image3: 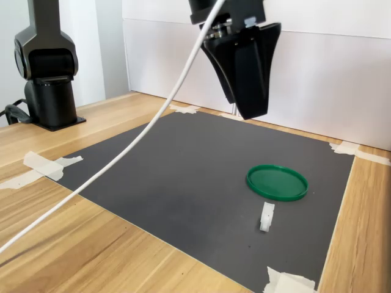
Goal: Grasp a white terminal and put it in the green lid.
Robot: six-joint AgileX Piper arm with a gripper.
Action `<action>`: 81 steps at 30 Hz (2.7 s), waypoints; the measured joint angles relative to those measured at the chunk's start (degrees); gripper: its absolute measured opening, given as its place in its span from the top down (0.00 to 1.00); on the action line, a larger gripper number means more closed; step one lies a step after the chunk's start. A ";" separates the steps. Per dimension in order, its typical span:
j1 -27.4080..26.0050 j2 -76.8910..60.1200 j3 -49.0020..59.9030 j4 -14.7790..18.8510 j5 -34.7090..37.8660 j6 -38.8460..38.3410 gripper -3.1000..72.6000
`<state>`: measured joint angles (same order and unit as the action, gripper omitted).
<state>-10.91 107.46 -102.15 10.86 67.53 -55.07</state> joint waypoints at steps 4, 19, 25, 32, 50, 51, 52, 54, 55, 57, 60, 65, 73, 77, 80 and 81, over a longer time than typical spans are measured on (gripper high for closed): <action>2.96 0.07 -0.05 -1.19 0.14 2.66 0.05; 3.73 8.72 -0.14 -5.86 -6.31 8.38 0.09; 3.73 10.65 -0.14 -7.67 -8.73 9.00 0.10; 3.73 12.19 -0.14 -6.62 -10.29 8.79 0.10; 3.73 15.94 -0.14 -3.28 -12.09 7.00 0.11; 3.73 16.09 -0.14 -3.28 -12.16 7.00 0.11; 3.73 16.18 -0.14 -3.23 -12.20 7.00 0.11; 3.73 16.47 -0.17 -3.24 -12.29 7.00 0.11; 3.73 16.60 -0.17 -3.24 -12.48 7.00 0.12; 3.73 16.95 -0.17 -3.24 -12.83 7.00 0.13; 3.73 17.14 -0.17 -3.07 -13.21 7.00 0.14; 3.73 17.14 -0.17 -2.63 -13.50 7.00 0.18; 3.73 17.86 -0.17 -2.46 -13.51 6.93 0.24; 3.73 18.13 -0.17 -2.46 -13.56 7.04 0.28; 3.73 18.13 -0.17 -2.46 -13.58 7.04 0.32; 3.73 18.13 -0.17 -2.46 -13.62 7.04 0.33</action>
<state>-7.18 125.58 -102.32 8.40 53.90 -48.03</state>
